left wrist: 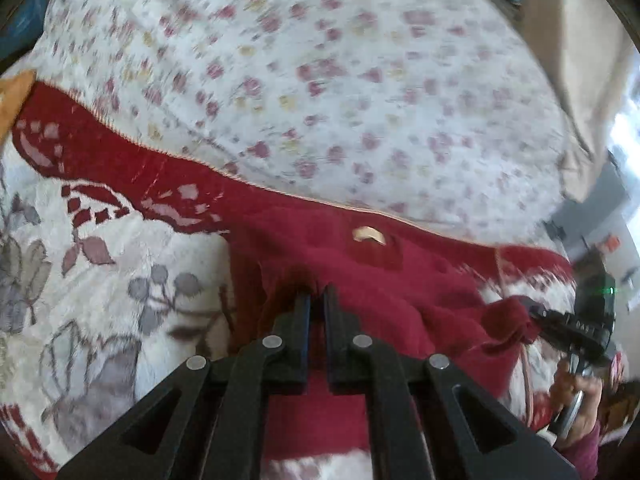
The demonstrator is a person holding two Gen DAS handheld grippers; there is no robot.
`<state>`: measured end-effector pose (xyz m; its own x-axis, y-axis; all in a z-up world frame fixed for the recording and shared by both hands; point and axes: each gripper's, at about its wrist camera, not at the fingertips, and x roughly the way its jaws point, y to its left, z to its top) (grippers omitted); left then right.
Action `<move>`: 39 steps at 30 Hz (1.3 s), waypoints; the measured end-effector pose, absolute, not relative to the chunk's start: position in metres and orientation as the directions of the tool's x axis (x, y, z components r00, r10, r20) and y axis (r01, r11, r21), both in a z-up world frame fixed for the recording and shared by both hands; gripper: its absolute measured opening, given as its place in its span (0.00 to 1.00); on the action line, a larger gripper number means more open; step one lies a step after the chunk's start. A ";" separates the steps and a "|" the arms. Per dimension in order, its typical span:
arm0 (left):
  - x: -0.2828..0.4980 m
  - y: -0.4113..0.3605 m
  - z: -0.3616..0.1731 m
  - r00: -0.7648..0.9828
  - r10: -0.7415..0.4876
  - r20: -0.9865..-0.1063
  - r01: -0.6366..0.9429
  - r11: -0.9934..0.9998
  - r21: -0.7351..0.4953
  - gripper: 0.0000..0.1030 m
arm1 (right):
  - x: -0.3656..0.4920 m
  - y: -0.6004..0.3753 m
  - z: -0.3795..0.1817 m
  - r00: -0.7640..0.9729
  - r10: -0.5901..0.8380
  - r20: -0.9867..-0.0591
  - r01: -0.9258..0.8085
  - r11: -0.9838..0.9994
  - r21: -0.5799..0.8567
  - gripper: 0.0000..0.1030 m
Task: Fold small clothes
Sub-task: 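Lift the hem and fold it over toward the collar, then release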
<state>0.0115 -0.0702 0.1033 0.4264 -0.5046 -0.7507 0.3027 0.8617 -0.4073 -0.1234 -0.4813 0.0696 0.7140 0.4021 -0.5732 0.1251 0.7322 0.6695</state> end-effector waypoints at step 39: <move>0.040 -0.062 0.062 0.358 -0.433 -0.828 0.315 0.890 -0.329 0.77 | -0.092 -0.482 0.045 0.658 0.186 -0.730 0.190 0.897 0.400 0.71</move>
